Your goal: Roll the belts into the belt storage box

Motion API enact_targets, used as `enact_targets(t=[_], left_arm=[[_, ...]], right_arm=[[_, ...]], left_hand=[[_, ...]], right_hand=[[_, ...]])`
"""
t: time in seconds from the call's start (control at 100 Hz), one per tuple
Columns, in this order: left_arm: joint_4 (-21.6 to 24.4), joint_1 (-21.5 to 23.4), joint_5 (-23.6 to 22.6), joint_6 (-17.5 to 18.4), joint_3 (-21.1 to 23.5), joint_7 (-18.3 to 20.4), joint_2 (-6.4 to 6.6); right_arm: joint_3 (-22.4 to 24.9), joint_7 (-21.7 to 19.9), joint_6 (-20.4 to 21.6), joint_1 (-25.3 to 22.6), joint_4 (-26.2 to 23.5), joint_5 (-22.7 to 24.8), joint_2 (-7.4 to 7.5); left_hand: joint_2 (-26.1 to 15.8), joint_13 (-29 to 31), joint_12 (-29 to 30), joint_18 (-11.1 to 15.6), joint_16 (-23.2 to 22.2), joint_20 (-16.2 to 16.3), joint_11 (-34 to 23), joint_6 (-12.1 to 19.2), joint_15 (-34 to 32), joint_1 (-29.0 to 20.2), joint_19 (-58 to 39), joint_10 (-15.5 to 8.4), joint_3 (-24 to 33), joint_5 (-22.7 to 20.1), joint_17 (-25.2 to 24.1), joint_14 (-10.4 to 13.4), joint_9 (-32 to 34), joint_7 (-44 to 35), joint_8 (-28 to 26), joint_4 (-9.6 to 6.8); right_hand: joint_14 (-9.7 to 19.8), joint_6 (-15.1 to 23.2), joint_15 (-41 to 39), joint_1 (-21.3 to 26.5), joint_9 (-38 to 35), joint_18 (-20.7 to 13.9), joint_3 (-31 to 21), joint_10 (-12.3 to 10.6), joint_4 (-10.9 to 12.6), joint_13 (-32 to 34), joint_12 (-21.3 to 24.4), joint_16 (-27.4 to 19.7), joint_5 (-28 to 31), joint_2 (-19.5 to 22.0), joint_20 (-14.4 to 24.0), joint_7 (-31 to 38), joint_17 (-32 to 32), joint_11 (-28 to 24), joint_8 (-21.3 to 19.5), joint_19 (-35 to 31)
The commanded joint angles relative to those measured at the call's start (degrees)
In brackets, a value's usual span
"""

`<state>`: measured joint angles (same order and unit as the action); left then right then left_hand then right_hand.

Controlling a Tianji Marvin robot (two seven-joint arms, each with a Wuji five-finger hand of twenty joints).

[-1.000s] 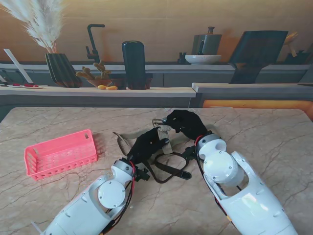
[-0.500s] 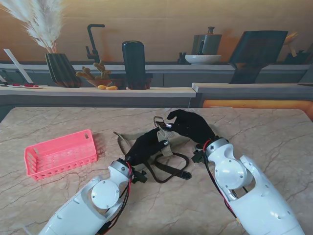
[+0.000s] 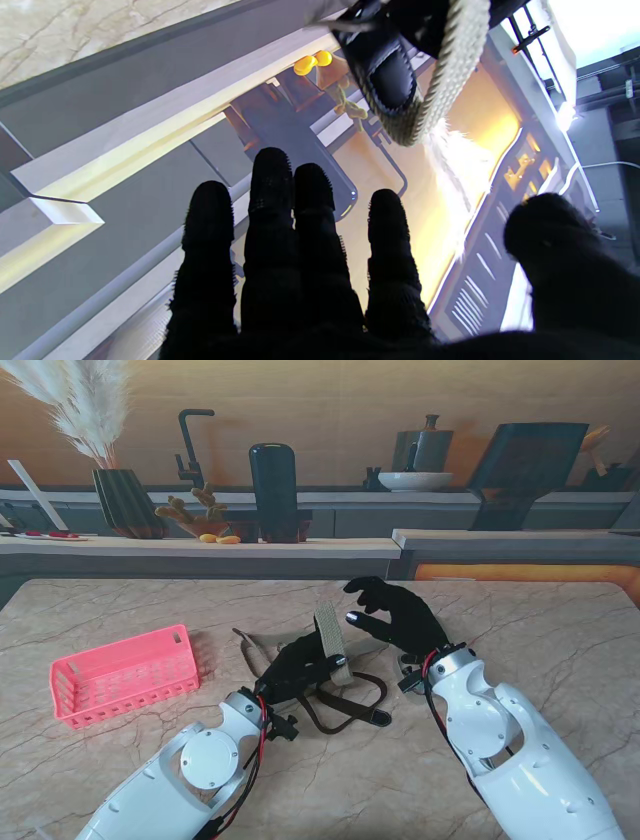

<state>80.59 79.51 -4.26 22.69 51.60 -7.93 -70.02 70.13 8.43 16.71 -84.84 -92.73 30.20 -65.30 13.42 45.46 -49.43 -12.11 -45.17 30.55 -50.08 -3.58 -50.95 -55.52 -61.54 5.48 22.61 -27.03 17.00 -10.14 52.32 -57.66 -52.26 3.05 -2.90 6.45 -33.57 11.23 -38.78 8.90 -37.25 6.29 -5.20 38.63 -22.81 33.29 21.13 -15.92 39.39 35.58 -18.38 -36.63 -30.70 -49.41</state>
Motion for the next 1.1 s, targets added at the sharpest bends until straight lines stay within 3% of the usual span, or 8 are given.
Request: enact_targets(t=[0.0, 0.14, 0.31, 0.69, 0.82, 0.99, 1.04, 1.09], left_arm=[[0.7, 0.5, 0.4, 0.0, 0.2, 0.4, 0.04], [0.5, 0.5, -0.6, 0.4, 0.2, 0.6, 0.26], [-0.3, 0.1, -3.8, 1.9, 0.0, 0.4, 0.68], [-1.2, -0.5, -7.8, 4.1, -0.5, 0.0, 1.16], [-1.4, -0.6, -7.8, 4.0, -0.7, 0.1, 1.17], [-1.6, -1.0, -8.0, 3.6, -0.9, 0.0, 1.08], [-1.6, -1.0, -7.8, 3.4, -1.0, 0.1, 1.06], [-1.6, -1.0, -7.7, 3.2, -1.0, 0.1, 1.05]], right_arm=[[-0.1, 0.5, 0.9, -0.1, 0.1, 1.2, 0.07], [0.2, -0.5, 1.4, -0.1, 0.0, 4.1, 0.71], [0.0, -5.1, 1.0, 0.9, 0.1, 3.2, 1.47], [-2.8, -15.4, -6.6, 4.0, 1.8, -11.5, 1.71], [-3.9, -17.9, -7.7, 5.1, 2.8, -15.7, 1.74], [-4.9, -18.6, -7.4, 5.4, 2.9, -18.1, 1.61], [-5.1, -18.4, -7.1, 5.4, 2.8, -17.9, 1.6], [-5.3, -18.2, -6.8, 5.4, 2.8, -17.8, 1.55]], left_hand=[[0.6, 1.5, -0.7, -0.3, -0.3, 1.1, -1.4, 7.3, 0.3, -1.2, -0.8, -1.7, 4.0, -1.4, 0.1, 0.2, 2.0, -5.3, -2.9, -1.38], [0.7, 1.4, -0.6, -0.4, -0.2, 1.1, -1.0, 7.3, 0.6, -1.2, -0.6, -1.4, 4.0, -1.4, 0.0, 0.0, 2.0, -5.2, -2.9, -1.37], [0.7, 1.4, -0.5, -0.7, -0.2, 1.1, -0.6, 7.3, 0.9, -1.3, -0.4, -1.2, 4.1, -1.4, -0.1, -0.3, 2.0, -5.2, -2.9, -1.34], [0.7, 1.2, -0.3, -0.8, 0.0, 1.1, 0.0, 7.1, 1.4, -1.6, -0.2, -1.1, 4.0, -1.6, -0.1, -0.4, 2.0, -4.7, -2.7, -1.17], [0.8, 1.2, -0.3, -0.9, 0.1, 1.1, 0.1, 7.1, 1.5, -1.7, -0.2, -1.1, 3.9, -1.6, -0.2, -0.5, 1.9, -4.7, -2.6, -1.12], [0.8, 1.2, -0.2, -0.9, 0.1, 1.1, 0.3, 7.1, 1.6, -1.7, -0.1, -0.9, 3.8, -1.6, -0.2, -0.5, 1.9, -4.5, -2.5, -1.07], [0.8, 1.2, -0.2, -0.9, 0.1, 1.1, 0.3, 7.1, 1.6, -1.7, -0.1, -0.9, 3.7, -1.7, -0.2, -0.5, 2.0, -4.4, -2.5, -1.07], [0.8, 1.2, -0.1, -0.9, 0.2, 1.1, 0.3, 7.1, 1.7, -1.7, -0.1, -1.0, 3.7, -1.7, -0.2, -0.6, 2.0, -4.4, -2.5, -1.05]], right_hand=[[2.1, -0.4, 2.6, -3.7, 1.9, -2.2, -2.1, -1.7, -1.9, -1.3, 0.7, -1.5, -1.8, -2.1, -0.6, 0.7, 0.3, 0.9, 0.9, 2.5], [1.7, -3.8, 9.3, -1.5, 4.3, -2.1, 3.2, -0.5, -1.1, -2.7, 1.5, -5.6, -2.4, -9.4, -3.7, -1.6, 0.9, 3.2, 2.6, 7.5], [0.6, -5.8, 20.6, -4.1, 13.1, -5.0, -2.5, 1.8, -0.8, -10.6, 4.9, -14.1, -6.2, -16.9, -9.5, -5.6, 4.2, 9.2, 3.6, 16.2], [-2.2, -9.6, 22.0, -1.7, 15.2, -5.9, -3.5, 5.1, -0.8, -13.7, 8.1, -17.5, -5.3, -19.2, -13.4, -9.0, 5.2, 12.0, 4.5, 21.2], [-1.2, -7.7, 21.9, 2.2, 12.6, -6.5, -1.2, 3.7, -0.5, -12.2, 7.9, -17.1, -2.2, -19.6, -13.6, -9.1, 4.9, 12.1, 3.4, 21.5], [0.5, 0.9, 20.2, 11.6, 1.9, -7.0, 4.0, -1.1, 0.6, -6.3, 6.0, -15.4, 5.4, -18.6, -12.9, -2.5, 1.6, 11.2, 0.2, 18.7], [0.9, 2.9, 19.6, 13.3, -1.9, -7.3, 1.7, -2.0, 1.0, -4.0, 5.7, -15.0, 8.3, -17.6, -12.9, -0.1, 0.2, 11.0, -0.2, 17.5], [1.4, 5.3, 19.0, 13.3, -4.5, -7.4, -4.5, -3.2, -0.4, -2.4, 5.1, -14.3, 9.9, -17.4, -13.4, 2.4, -0.4, 10.9, 0.1, 15.9]])
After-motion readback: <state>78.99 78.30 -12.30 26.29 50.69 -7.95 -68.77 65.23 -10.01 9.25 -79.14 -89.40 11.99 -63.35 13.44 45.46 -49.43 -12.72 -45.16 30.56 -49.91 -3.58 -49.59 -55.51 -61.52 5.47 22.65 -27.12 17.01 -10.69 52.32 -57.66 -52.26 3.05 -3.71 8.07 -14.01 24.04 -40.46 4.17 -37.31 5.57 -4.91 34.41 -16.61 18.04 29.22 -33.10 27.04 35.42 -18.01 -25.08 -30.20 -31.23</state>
